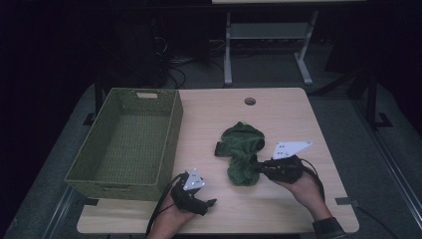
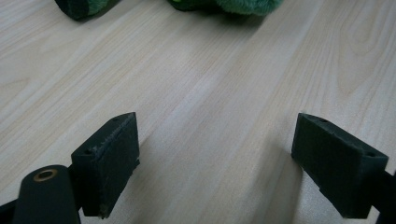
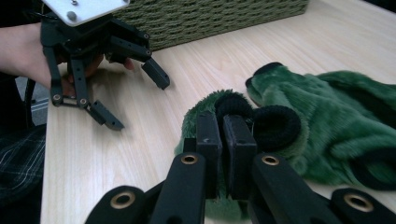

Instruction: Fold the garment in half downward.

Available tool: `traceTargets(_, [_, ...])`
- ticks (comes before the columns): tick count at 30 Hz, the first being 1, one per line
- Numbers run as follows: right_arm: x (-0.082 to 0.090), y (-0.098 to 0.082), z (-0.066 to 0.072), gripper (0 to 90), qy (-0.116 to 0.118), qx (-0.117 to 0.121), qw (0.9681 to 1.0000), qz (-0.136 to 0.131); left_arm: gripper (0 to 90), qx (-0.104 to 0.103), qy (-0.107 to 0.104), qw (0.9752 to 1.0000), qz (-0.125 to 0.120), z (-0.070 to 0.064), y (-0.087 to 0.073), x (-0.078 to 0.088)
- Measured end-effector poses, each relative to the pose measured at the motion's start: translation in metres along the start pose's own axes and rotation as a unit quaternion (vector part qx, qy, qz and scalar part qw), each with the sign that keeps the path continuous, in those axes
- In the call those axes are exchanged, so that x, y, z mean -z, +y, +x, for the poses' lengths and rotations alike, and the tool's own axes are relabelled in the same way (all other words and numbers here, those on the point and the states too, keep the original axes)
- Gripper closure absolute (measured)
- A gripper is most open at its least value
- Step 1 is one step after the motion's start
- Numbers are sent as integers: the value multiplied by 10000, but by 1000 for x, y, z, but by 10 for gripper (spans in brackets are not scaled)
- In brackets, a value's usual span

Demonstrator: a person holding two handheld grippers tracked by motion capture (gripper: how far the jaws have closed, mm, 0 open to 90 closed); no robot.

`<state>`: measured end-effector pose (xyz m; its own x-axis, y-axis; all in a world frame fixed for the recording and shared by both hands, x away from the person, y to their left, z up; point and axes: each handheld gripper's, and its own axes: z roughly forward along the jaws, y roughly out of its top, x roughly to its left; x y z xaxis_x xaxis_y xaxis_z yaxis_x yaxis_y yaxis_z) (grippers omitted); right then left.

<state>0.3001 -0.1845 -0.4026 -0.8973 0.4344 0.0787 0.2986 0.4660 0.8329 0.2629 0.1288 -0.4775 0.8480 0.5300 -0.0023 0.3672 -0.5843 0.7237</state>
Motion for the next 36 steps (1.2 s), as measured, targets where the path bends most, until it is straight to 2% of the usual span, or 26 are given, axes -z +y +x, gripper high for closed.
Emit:
traceTargets(7, [-28,8,-5,850,124,-52,9999,99,145,2,0,10000,-3,0,0,0])
traceTargets(11, [-38,10,-6,838,201,-97,9997,130,145,0,0,10000,-1,0,0,0])
traceTargets(14, [-47,14,-7,792,234,-127,9996,112,145,-12,-3,10000,9,0,0,0])
traceTargets(18, [-47,16,-6,776,167,-178,9997,31,145,-6,-2,10000,3,0,0,0])
traceTargets(21, [-37,16,-8,833,-60,-314,9994,-136,145,-1,0,10000,-1,0,0,0])
traceTargets(25, [-33,13,-14,896,-239,-489,9984,-136,145,-18,-3,10000,14,0,0,0])
traceTargets(26, [-37,10,-17,897,-279,-562,9980,-9,145,-17,-2,10000,12,0,0,0])
traceTargets(28, [-41,8,-18,897,-322,-569,9978,78,145,-17,-2,10000,12,0,0,0])
traceTargets(30, [-53,1,-19,898,-327,-628,9971,267,145,-22,-5,10000,33,0,0,0])
traceTargets(32, [-62,-5,-21,898,-251,-689,9963,452,145,4,-10,10000,11,0,0,0])
traceTargets(36, [-72,-12,-22,899,-83,-786,9949,625,145,1,-10,10000,13,0,0,0])
